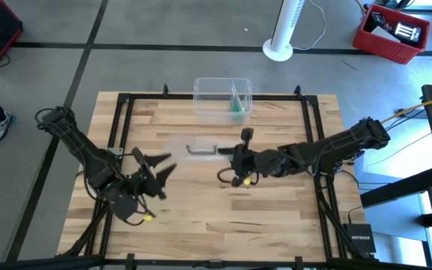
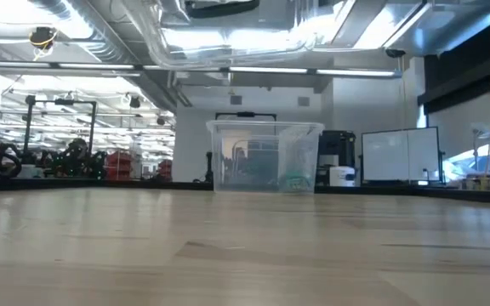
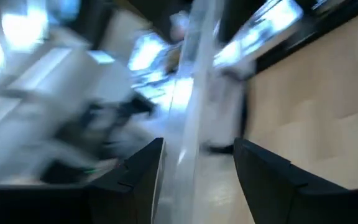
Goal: Roll bandage
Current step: Close the transparent bin
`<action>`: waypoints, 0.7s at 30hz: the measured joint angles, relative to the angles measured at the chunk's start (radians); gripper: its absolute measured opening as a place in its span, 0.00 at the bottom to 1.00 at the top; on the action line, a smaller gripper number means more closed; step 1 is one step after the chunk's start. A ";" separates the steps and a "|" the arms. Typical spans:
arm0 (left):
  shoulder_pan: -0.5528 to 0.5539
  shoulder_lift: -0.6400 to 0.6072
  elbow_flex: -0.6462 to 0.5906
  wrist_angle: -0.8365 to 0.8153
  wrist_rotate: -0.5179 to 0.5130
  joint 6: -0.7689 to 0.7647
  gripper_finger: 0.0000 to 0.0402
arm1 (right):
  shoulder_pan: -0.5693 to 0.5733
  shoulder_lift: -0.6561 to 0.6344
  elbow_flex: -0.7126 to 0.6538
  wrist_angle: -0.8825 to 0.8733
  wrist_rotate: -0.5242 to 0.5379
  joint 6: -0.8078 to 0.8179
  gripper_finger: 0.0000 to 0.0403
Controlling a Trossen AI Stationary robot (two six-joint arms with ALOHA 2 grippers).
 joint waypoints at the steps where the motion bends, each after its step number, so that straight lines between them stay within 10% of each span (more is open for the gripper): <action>1: 0.000 0.000 0.000 0.001 -0.079 0.055 0.45 | -0.010 0.000 0.013 -0.016 0.000 0.006 0.04; 13: 0.115 -0.040 -0.003 -0.012 -0.121 0.524 0.45 | -0.074 -0.013 0.057 -0.114 0.228 0.054 0.03; 21: 0.243 -0.137 0.049 0.017 0.114 0.541 0.45 | -0.182 -0.012 0.054 -0.045 -0.016 0.240 0.03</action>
